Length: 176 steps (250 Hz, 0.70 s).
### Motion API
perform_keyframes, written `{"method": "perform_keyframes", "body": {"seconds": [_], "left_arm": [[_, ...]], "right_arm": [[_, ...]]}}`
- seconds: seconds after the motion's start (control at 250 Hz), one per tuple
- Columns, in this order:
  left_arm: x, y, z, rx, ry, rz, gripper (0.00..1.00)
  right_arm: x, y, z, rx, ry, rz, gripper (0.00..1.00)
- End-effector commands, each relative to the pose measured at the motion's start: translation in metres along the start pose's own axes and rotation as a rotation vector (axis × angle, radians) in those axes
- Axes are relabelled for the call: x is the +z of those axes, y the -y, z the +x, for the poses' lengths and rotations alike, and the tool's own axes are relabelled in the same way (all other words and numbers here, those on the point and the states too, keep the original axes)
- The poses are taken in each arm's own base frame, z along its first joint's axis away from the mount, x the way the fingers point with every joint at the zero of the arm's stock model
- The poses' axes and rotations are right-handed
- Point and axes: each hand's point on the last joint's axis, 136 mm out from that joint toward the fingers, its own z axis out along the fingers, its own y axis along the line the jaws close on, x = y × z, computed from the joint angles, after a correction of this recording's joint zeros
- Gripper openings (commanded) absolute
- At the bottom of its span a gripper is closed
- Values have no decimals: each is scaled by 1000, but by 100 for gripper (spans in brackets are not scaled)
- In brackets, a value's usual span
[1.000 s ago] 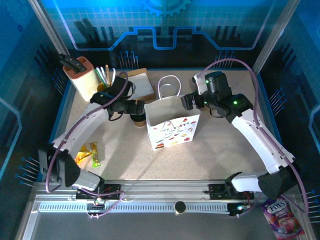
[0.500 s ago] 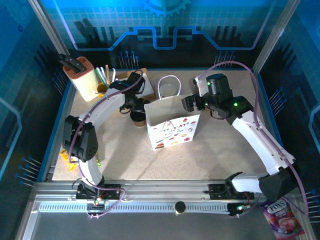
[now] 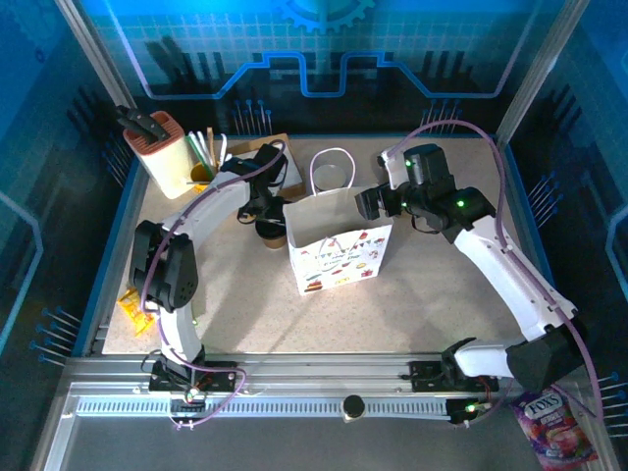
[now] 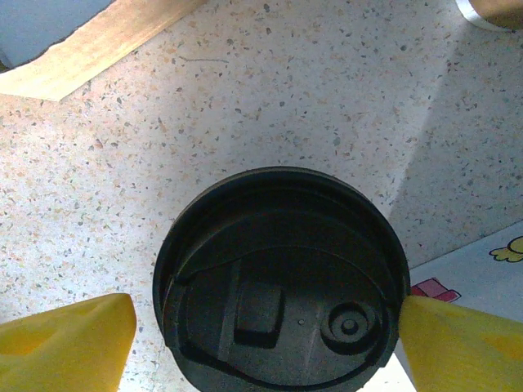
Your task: Pack the takeout coffee
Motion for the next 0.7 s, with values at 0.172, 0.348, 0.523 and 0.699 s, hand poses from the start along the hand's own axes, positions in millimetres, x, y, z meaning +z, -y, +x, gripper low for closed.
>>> {"method": "perform_keyframes", "body": {"seconds": [0.172, 0.348, 0.523, 0.699], "left_arm": [[7, 2, -1, 24, -27, -13, 86], [11, -1, -1, 36, -35, -37, 81], [10, -1, 1, 42, -40, -37, 76], [4, -11, 19, 66, -94, -56, 77]], "right_arm": [[6, 0, -1, -3, -6, -22, 99], [9, -2, 1, -3, -19, -30, 99], [12, -2, 2, -4, -30, -34, 99], [12, -3, 3, -6, -35, -36, 99]]}}
